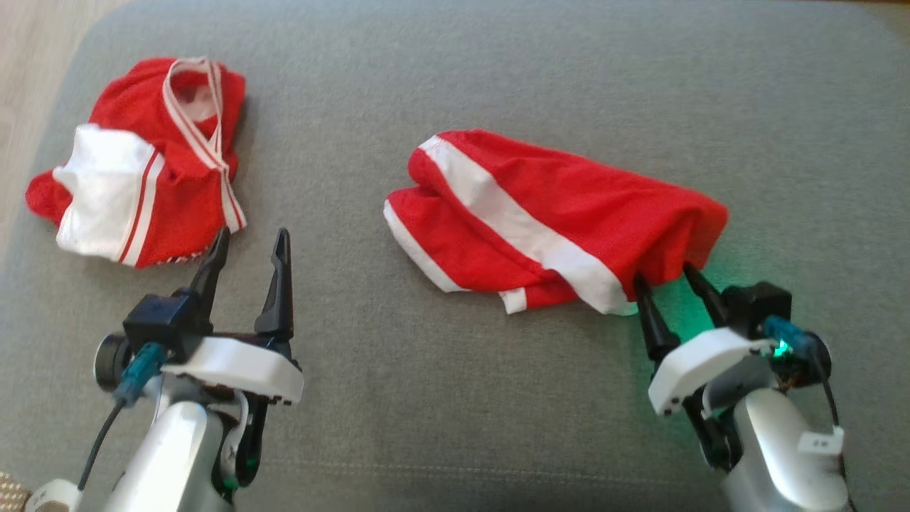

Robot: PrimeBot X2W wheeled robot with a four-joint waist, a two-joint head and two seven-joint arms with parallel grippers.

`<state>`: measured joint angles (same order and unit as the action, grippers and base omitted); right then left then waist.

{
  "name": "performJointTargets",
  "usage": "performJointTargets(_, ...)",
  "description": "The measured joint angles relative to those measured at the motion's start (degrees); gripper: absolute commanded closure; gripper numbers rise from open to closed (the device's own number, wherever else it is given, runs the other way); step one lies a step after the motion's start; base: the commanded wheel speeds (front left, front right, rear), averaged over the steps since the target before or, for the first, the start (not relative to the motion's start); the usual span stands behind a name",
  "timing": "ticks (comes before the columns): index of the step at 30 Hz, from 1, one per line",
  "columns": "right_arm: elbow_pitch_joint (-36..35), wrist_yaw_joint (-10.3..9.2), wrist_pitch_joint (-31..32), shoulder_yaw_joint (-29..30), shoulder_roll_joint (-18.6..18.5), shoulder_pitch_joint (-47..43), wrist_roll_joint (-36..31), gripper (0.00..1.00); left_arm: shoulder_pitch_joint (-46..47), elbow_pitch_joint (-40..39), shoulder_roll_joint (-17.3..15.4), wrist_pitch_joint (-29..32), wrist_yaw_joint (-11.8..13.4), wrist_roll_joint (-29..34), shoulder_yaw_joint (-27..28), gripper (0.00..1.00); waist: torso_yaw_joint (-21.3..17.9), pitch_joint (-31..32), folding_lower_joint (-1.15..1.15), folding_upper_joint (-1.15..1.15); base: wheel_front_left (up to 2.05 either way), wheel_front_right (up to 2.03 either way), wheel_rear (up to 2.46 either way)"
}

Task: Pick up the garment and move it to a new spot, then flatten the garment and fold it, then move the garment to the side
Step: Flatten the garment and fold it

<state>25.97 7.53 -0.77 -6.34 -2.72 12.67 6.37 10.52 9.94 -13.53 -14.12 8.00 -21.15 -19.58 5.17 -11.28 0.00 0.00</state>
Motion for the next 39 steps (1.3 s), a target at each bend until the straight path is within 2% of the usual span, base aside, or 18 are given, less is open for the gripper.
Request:
performJointTargets(1,1.02,0.0,-0.38,0.24,0.0,0.87,0.01,0.0,0.42,0.26,0.14,-0.09,-0.01,0.16,-0.01,0.0,0.34,-0.43,0.0,0.0,0.0,0.0,0.0)
performJointTargets(2,1.79,0.0,-0.79,0.35,-0.01,1.63,0.12,0.55,0.68,0.4,0.23,-0.1,-0.01,0.42,0.0,0.0,0.59,-0.83,0.0,0.0,0.0,0.0,0.0)
performJointTargets(3,2.45,0.0,-1.09,0.62,0.0,2.36,0.1,0.8,0.85,0.59,0.32,-0.1,-0.02,0.42,0.02,0.0,0.8,-1.2,0.0,0.0,0.0,0.0,0.0)
performJointTargets(4,2.82,0.0,-1.52,1.04,0.0,2.94,0.1,1.0,0.94,0.83,0.41,-0.11,-0.1,0.42,0.04,0.0,0.94,-1.51,0.0,0.0,0.0,0.0,0.0)
performJointTargets(12,1.01,0.0,-1.8,4.24,-0.9,3.75,-0.51,1.0,1.44,1.36,1.32,-0.18,-0.52,0.87,0.67,0.0,0.24,-1.88,0.0,0.0,0.0,0.0,0.0)
performJointTargets(19,-6.27,0.0,4.53,6.1,-6.32,3.0,-2.22,1.0,1.44,1.04,2.56,-0.18,-1.2,1.6,1.99,0.0,-0.78,-2.34,0.0,0.0,0.0,0.0,0.0)
performJointTargets(23,-8.35,0.0,6.1,6.66,-9.03,3.32,-2.43,1.0,1.47,0.87,3.04,-0.18,-1.56,1.93,2.3,0.0,-0.76,-2.89,0.0,0.0,0.0,0.0,0.0)
performJointTargets(27,-6.6,0.0,7.12,6.64,-11.95,6.04,-2.32,1.0,1.79,0.89,3.64,-0.18,-2.53,2.48,3.13,0.0,-0.51,-3.79,0.0,0.0,0.0,0.0,0.0)
performJointTargets(31,-2.58,0.0,6.77,4.2,-12.83,11.13,-1.69,1.0,3.03,0.97,4.78,-0.18,-3.25,3.02,3.47,0.0,0.2,-4.57,0.0,0.0,0.0,0.0,0.0)
performJointTargets(32,-1.26,0.0,6.39,3.65,-12.83,12.16,-1.3,0.6,3.2,0.99,4.98,-0.19,-3.53,3.02,3.54,0.0,0.33,-4.75,0.0,0.0,0.0,0.0,0.0)
performJointTargets(33,0.0,0.0,6.0,3.31,-12.84,12.94,-1.08,0.0,3.28,1.08,5.12,-0.19,-3.55,3.03,3.65,0.0,0.42,-4.87,0.0,0.0,0.0,0.0,0.0)
performJointTargets(39,3.5,0.0,2.96,3.57,-12.35,13.5,-0.64,0.0,3.21,1.54,5.5,-0.19,-4.05,3.94,4.61,0.0,-0.27,-4.07,0.0,0.0,0.0,0.0,0.0)
